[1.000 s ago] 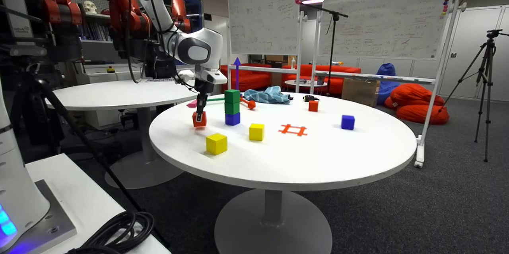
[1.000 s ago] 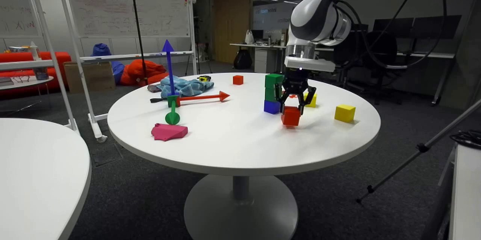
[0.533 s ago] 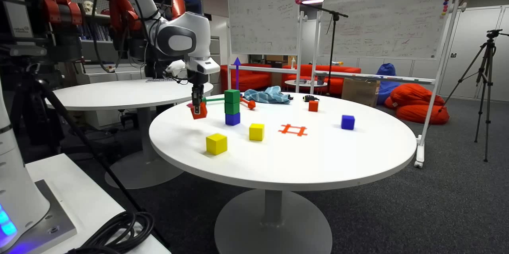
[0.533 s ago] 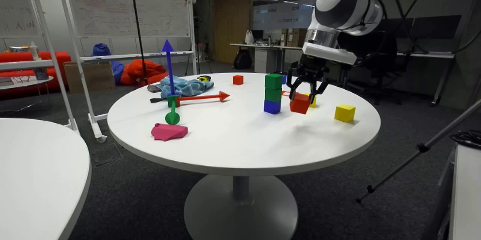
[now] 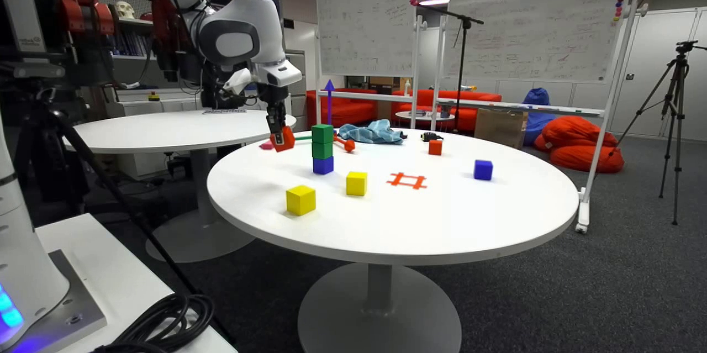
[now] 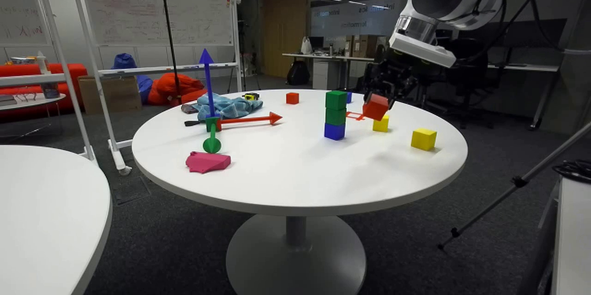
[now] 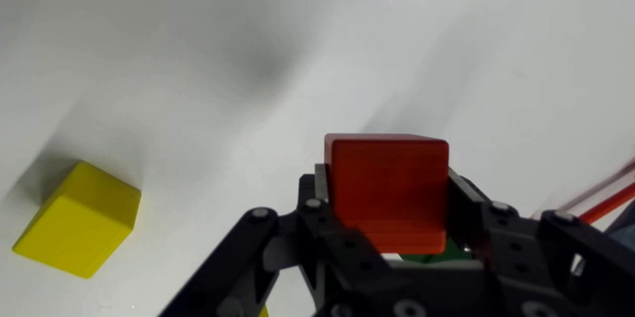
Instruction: Put one orange block on top of the stacked blocks.
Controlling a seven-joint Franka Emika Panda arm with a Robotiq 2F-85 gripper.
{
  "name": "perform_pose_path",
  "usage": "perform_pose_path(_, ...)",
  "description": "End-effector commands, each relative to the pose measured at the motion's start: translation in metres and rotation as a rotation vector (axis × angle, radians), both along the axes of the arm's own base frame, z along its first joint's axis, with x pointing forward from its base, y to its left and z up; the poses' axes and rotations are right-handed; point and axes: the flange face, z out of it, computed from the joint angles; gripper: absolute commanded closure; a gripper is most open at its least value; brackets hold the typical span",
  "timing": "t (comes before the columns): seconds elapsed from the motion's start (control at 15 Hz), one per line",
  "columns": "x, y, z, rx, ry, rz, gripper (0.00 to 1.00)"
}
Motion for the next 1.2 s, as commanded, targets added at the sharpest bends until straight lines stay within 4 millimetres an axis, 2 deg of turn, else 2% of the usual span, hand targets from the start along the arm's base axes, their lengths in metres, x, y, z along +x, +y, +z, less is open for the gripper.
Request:
perform_pose_path(0.0, -0.016, -0.014, 0.03, -0.04, -0.099, -0.012, 0.71)
perform_pose_path(0.33, -0.02, -0.017, 0.067, -0.071, -0.078, 0.044, 0.71)
perform_pose_path(0.6, -0.013, -0.01, 0.101, -0.102, 0.041, 0.113, 0.71)
perform_pose_path(0.87, 0.017, -0.004, 0.134, -0.088, 0.174, 0.175, 0.71)
perform_pose_path(1.13, 0.055, -0.002, 0.154, -0.075, 0.258, 0.178, 0.71)
